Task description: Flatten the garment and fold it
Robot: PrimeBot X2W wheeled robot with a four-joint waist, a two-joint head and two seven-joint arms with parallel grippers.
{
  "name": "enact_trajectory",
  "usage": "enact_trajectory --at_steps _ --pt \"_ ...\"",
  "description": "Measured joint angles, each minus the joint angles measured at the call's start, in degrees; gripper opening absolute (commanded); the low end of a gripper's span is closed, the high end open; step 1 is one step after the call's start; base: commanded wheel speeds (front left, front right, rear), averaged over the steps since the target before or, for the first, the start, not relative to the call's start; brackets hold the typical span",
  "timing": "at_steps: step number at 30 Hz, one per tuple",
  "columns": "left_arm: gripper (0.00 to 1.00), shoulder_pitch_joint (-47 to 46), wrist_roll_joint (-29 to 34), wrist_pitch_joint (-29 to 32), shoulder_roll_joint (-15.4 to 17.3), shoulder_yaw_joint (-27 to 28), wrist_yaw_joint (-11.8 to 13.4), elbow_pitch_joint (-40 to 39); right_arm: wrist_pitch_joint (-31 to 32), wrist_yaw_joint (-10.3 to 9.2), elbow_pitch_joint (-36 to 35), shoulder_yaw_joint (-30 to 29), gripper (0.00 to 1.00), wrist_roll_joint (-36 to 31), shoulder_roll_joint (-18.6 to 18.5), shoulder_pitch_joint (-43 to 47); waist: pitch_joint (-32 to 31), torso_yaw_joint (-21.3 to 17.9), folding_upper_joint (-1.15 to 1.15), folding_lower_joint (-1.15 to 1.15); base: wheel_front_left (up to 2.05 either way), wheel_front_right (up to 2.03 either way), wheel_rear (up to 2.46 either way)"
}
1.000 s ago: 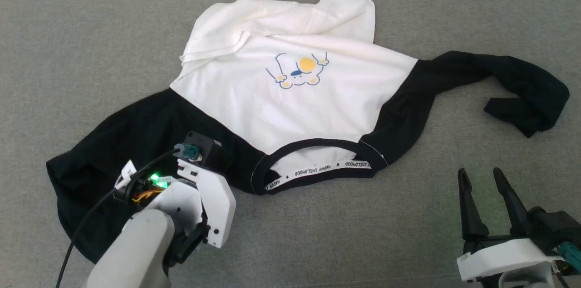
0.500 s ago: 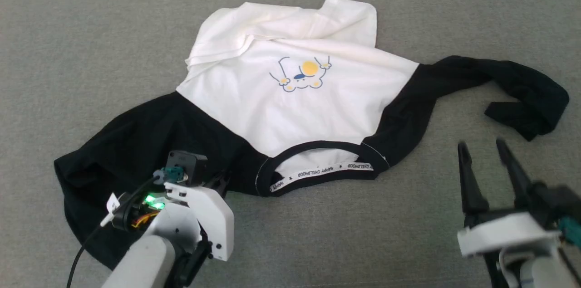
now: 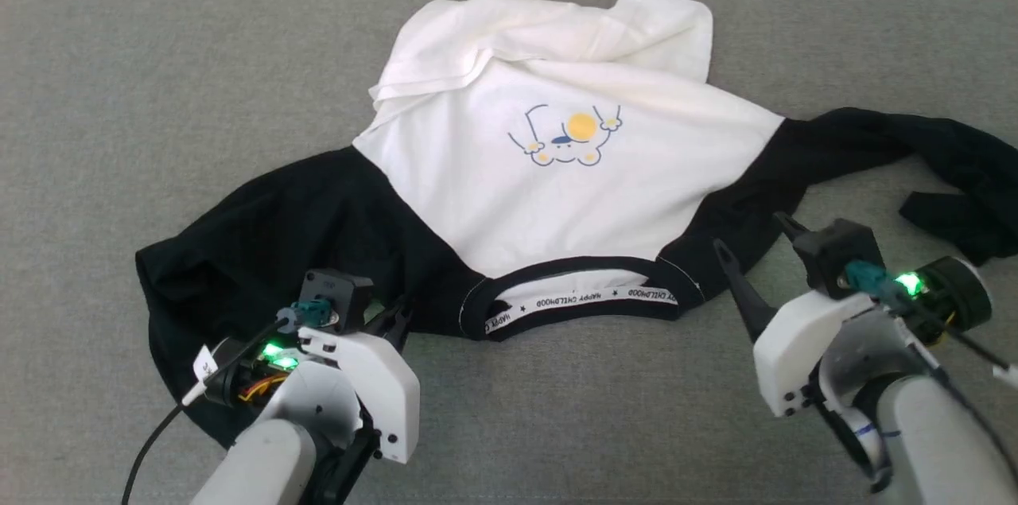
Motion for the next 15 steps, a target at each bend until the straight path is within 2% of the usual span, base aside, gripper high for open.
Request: enact_trajectory --at_steps 7,15 --pt "0.00 -1.1 0.0 0.0 -0.5 -0.9 -0.9 0.5 9.8 0.00 1.1 3.7 1.00 3.4 -7.1 -2.3 0.7 1.3 0.00 0.00 0.00 0.00 0.00" --pt "0.00 -2.6 -0.1 0.0 -1.1 -1.9 -1.5 0.8 13.8 0.00 3.3 7.6 1.00 5.9 -9.8 -5.9 2.0 2.3 0.00 0.00 0.00 0.00 0.00"
